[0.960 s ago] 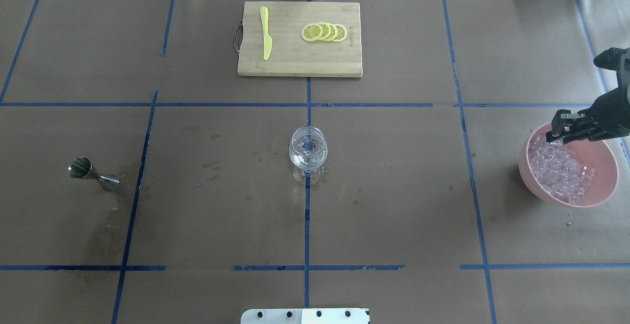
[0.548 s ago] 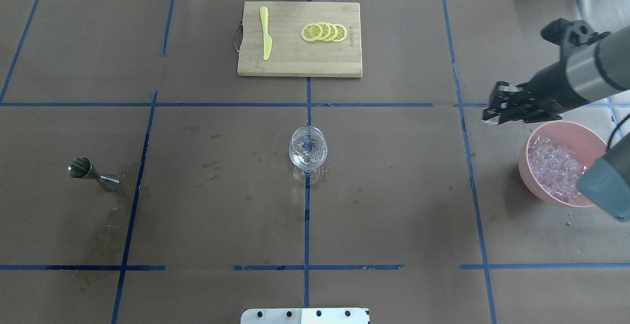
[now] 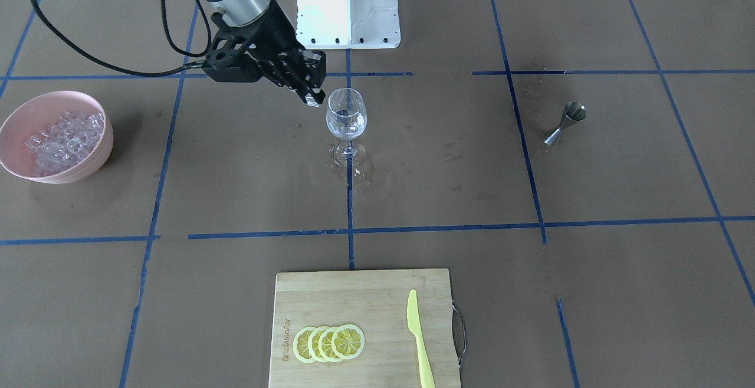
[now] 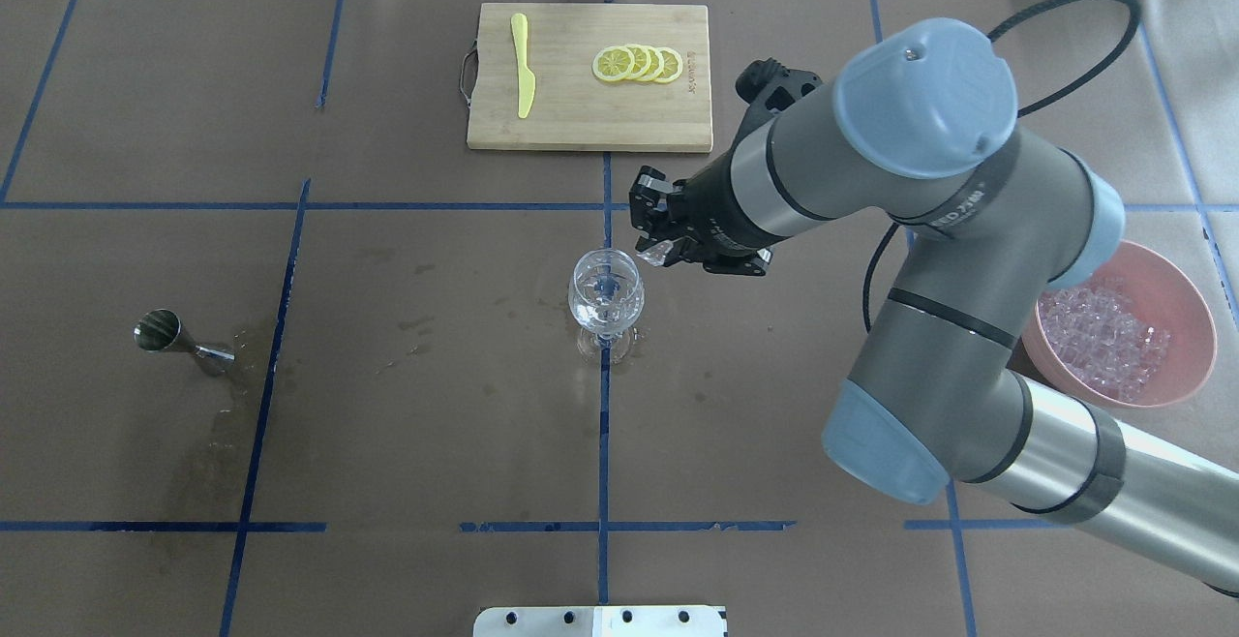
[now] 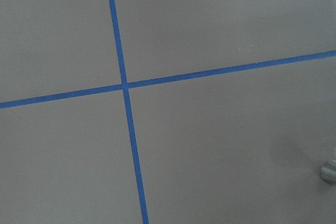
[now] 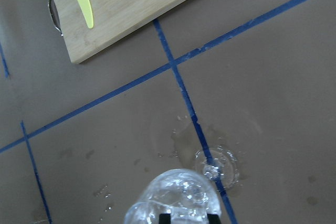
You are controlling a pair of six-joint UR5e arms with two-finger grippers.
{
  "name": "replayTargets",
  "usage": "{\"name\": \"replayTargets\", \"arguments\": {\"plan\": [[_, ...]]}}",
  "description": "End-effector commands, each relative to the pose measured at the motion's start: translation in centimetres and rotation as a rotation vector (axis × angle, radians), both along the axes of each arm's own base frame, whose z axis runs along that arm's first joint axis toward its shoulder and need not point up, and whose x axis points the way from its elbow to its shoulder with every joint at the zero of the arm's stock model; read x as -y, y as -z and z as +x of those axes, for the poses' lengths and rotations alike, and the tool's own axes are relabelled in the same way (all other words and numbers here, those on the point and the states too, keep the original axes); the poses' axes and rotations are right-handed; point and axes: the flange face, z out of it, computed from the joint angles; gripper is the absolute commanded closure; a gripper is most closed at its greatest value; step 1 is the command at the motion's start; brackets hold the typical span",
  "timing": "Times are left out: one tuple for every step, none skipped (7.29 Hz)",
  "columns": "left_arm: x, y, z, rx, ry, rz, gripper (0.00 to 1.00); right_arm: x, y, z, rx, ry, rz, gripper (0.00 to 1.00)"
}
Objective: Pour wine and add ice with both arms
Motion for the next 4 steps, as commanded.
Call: {"name": "replayTargets", "arguments": {"plan": [[0.01, 0.09, -0.07, 0.0, 0.001, 0.013, 0.0, -0.27, 2.06, -1.5, 0.015, -0.008, -0.011, 1.0], [0.01, 0.09, -0.07, 0.0, 0.001, 0.013, 0.0, -0.61, 1.87, -2.13, 0.01, 0.002, -0.016, 1.0], [0.01, 0.09, -0.07, 0.0, 0.001, 0.013, 0.0, -0.86, 1.92, -2.28, 0.012, 0.006, -0.015, 0.94], [0.01, 0.09, -0.07, 0.0, 0.001, 0.013, 0.0, -1.09, 1.79, -2.43, 0.01, 0.011, -0.016, 0.91]]}}
